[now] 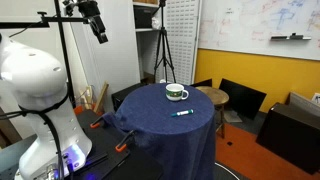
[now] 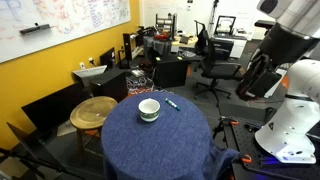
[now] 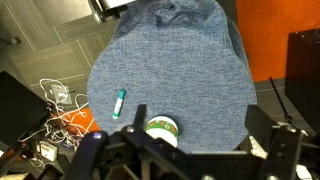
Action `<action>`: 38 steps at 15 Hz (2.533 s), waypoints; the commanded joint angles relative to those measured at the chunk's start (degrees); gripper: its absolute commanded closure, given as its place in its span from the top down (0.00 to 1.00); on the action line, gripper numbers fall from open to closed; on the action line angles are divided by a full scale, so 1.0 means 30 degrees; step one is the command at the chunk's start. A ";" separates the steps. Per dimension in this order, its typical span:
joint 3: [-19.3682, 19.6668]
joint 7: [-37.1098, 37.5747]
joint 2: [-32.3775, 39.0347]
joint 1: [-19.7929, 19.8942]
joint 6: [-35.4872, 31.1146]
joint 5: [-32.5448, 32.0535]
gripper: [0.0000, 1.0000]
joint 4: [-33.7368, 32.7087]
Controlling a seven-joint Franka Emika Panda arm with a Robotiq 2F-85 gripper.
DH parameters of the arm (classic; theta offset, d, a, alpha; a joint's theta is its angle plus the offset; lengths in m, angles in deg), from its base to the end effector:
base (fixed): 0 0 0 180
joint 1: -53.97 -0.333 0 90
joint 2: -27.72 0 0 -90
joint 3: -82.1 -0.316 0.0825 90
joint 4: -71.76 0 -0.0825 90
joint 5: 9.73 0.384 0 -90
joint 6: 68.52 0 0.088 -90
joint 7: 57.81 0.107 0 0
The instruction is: Put the marker in the mug
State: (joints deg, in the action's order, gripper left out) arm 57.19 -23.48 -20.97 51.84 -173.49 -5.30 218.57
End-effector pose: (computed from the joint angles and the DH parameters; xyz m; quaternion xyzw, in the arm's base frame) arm 0.2795 0.1662 0.5086 0.9827 -0.1336 0.0878 0.0933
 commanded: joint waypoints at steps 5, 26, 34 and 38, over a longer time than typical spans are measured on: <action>0.0252 0.0216 0.0125 -0.0327 0.0015 -0.0239 1.00 -0.0028; 0.4485 -0.2706 -0.1764 0.1361 0.3976 -0.1857 1.00 -0.3141; 0.5833 -0.4067 0.0218 0.2753 0.5299 -0.2725 1.00 -0.6177; 0.7060 -0.5205 0.1190 0.2954 0.4110 -0.3250 1.00 -0.6509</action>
State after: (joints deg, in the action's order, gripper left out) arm 76.20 -36.09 -21.00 59.91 -159.47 -13.72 201.52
